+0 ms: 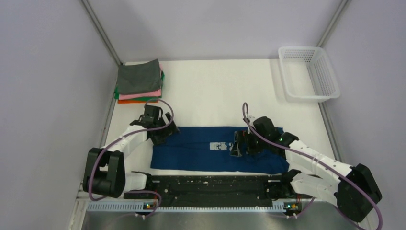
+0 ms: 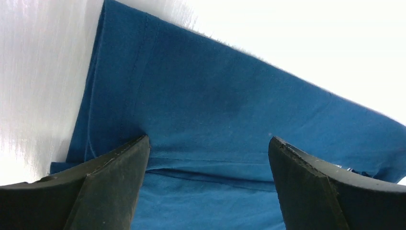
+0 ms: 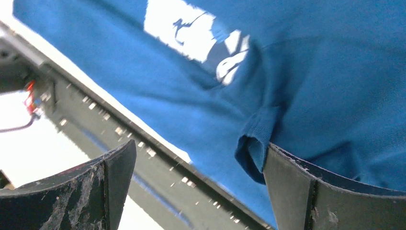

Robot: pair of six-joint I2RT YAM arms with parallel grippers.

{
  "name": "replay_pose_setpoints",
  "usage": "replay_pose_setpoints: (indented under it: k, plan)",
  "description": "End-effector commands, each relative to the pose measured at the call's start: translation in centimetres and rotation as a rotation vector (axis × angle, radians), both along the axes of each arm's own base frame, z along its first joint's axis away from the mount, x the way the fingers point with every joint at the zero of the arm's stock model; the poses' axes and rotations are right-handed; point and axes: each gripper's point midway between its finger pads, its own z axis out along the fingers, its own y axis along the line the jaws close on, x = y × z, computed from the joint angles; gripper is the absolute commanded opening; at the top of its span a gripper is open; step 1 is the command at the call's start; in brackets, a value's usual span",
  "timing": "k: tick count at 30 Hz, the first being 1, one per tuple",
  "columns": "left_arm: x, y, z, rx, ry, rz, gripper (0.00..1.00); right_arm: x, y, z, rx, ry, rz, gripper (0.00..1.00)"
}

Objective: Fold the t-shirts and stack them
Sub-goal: Fold the other side of the tshirt into a rectangle, then rotate the tshirt 90 degrees

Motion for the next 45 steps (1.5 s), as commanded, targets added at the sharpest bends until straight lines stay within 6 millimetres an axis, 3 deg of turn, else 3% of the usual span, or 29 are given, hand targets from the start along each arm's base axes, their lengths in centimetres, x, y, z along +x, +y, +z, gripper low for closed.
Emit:
replay_pose_setpoints:
  k: [1,4,7,10,19,25,29,32,39,41,45]
  plan:
    - [0.8,0.6,-0.5,0.042,-0.023,0.012,0.99,-5.0,2.6,3.5,0.229,0.078,0.178,0.99]
    - [0.8,1.4,-0.6,0.078,-0.018,0.032,0.99,-7.9,2.1,4.2,0.275,0.146,0.214,0.99]
    - [1.0,1.8,-0.2,0.1,-0.025,0.045,0.99,-10.0,1.1,3.2,0.261,0.214,0.238,0.99]
    - [1.1,2.1,0.6,0.113,-0.037,0.051,0.99,-10.0,0.5,2.9,0.225,0.195,0.23,0.99]
    - [1.5,1.0,3.4,0.052,-0.097,0.033,0.99,-2.4,-0.4,5.9,0.106,-0.117,0.014,0.99]
    - [1.9,-0.8,4.2,-0.012,-0.135,-0.004,0.99,1.9,-1.2,2.6,-0.06,-0.079,-0.195,0.99]
    - [1.8,-2.2,3.2,-0.021,-0.113,-0.047,0.99,5.5,-0.4,2.6,-0.09,-0.166,-0.239,0.99]
    - [1.7,-3.0,2.2,-0.028,-0.089,-0.071,0.99,6.5,-0.6,0.8,-0.161,-0.129,-0.287,0.99]
    - [-0.2,-2.2,-1.1,0.009,0.009,-0.055,0.99,7.1,-2.9,-4.4,-0.231,0.001,-0.381,0.99]
    - [-1.3,-1.7,-1.8,0.029,0.035,-0.042,0.99,8.2,-3.3,-5.2,-0.189,0.028,-0.408,0.99]
    - [-3.2,-1.7,-2.0,0.066,0.045,-0.035,0.99,12.6,-4.0,-5.6,-0.154,0.041,-0.455,0.99]
